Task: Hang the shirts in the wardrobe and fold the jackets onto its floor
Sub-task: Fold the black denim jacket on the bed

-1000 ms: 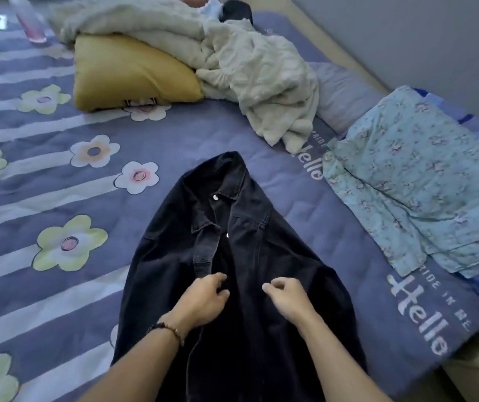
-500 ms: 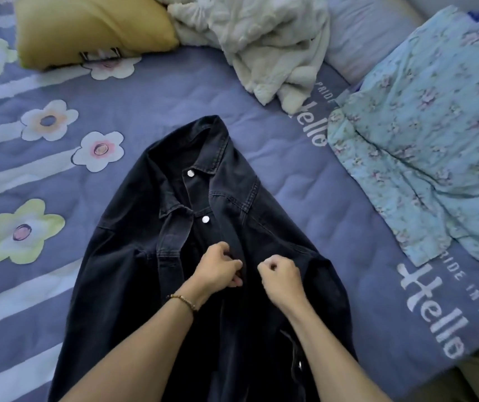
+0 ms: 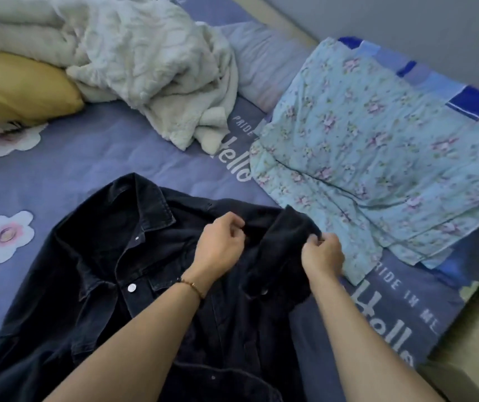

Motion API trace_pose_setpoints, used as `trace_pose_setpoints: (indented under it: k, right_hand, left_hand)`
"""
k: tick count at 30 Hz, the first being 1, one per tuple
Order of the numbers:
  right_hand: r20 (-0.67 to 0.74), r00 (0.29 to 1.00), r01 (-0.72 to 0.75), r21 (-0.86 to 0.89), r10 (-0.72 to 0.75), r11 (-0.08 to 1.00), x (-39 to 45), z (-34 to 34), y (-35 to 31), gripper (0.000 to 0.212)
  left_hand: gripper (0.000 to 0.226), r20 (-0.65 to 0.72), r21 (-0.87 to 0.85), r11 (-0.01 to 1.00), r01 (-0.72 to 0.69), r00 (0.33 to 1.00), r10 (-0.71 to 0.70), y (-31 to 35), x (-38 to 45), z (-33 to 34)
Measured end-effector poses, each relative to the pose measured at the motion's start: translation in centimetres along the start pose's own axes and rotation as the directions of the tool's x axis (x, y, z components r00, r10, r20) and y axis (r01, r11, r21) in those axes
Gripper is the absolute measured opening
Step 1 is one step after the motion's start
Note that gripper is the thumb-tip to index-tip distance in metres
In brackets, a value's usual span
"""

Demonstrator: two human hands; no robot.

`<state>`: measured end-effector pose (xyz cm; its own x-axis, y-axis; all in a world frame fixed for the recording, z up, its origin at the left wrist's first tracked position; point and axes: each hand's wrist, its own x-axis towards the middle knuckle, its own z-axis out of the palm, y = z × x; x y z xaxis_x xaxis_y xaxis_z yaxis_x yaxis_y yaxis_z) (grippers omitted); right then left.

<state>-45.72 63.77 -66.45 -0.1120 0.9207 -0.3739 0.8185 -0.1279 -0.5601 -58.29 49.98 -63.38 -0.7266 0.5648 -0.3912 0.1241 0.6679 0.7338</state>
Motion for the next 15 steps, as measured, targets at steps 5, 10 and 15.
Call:
trace_pose_setpoints:
  k: [5,10,15]
  right_hand:
    - [0.014,0.865,0.463,-0.406,-0.501,0.788,1.2,2.5,0.5,0.044]
    - [0.397,0.499,0.830,-0.475,-0.770,0.292,3.2,6.1,0.1,0.068]
    - [0.556,0.691,0.722,-0.567,-0.462,0.396,8.8,8.1,-4.1,0.071]
  left_hand:
    - [0.059,0.209,0.384,0.923,-0.020,0.976,-0.066,-6.7,1.4,2.1]
    - [0.065,0.064,0.625,0.770,-0.131,0.991,0.117,-6.3,4.8,4.6]
    - [0.077,0.096,0.673,0.704,-0.227,0.970,0.222,-6.6,8.6,4.4]
